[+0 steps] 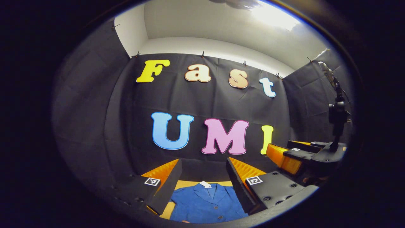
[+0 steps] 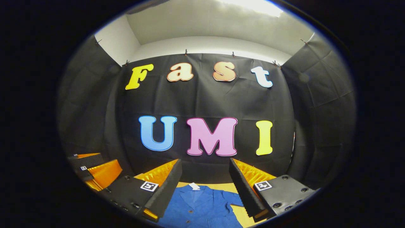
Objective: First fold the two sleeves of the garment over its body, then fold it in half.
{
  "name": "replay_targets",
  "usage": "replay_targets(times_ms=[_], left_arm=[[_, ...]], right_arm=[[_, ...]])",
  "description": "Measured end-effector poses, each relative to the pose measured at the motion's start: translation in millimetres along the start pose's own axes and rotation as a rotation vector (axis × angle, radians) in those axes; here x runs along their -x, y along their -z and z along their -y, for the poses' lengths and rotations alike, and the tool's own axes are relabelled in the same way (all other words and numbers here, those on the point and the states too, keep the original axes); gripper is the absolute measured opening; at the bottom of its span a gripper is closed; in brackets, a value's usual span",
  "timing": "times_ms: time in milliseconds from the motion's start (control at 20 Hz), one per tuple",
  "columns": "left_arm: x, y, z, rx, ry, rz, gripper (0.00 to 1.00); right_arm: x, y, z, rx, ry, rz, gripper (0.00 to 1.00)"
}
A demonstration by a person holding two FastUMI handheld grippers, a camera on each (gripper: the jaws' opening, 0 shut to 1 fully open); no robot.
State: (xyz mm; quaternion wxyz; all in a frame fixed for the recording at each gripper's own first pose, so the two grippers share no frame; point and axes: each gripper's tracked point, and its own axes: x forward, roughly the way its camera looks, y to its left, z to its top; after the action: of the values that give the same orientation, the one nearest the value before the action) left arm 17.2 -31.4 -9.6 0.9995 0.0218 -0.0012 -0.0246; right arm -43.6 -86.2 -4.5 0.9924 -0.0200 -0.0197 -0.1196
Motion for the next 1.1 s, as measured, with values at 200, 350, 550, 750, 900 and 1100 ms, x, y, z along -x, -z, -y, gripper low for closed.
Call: replay_targets(times_ms=[200,350,550,750,900,1100], left_arm=[[-29.1,-4.9,15.6,0.063,0.07,0.01,0.81],[-46.4,2.1,7.7,0.028,0.038,0.009,0.81],[-53.3,15.9,9.9,0.003,0.031,-0.029,0.81],[-62.1,26.7,4.1,-0.017,0.053,-0.064,0.81],[-67.5,35.1,-2.0,-0.05,0.073,-0.108,0.81],[-74.3,38.2,-4.5,-0.022,0.105,-0.111,0.81]], right_arm=[[-22.6,16.6,21.2,-0.02,0.003,-0.018,0.94],[-37.4,30.1,20.3,-0.047,-0.054,-0.022,0.94],[-55.7,42.8,34.4,-0.044,-0.04,-0.056,0.94],[-58.8,41.9,39.3,-0.026,0.001,-0.061,0.94],[-60.8,42.7,42.3,-0.017,0.038,-0.06,0.94],[-62.4,55.4,47.0,-0.025,0.074,-0.118,0.94]])
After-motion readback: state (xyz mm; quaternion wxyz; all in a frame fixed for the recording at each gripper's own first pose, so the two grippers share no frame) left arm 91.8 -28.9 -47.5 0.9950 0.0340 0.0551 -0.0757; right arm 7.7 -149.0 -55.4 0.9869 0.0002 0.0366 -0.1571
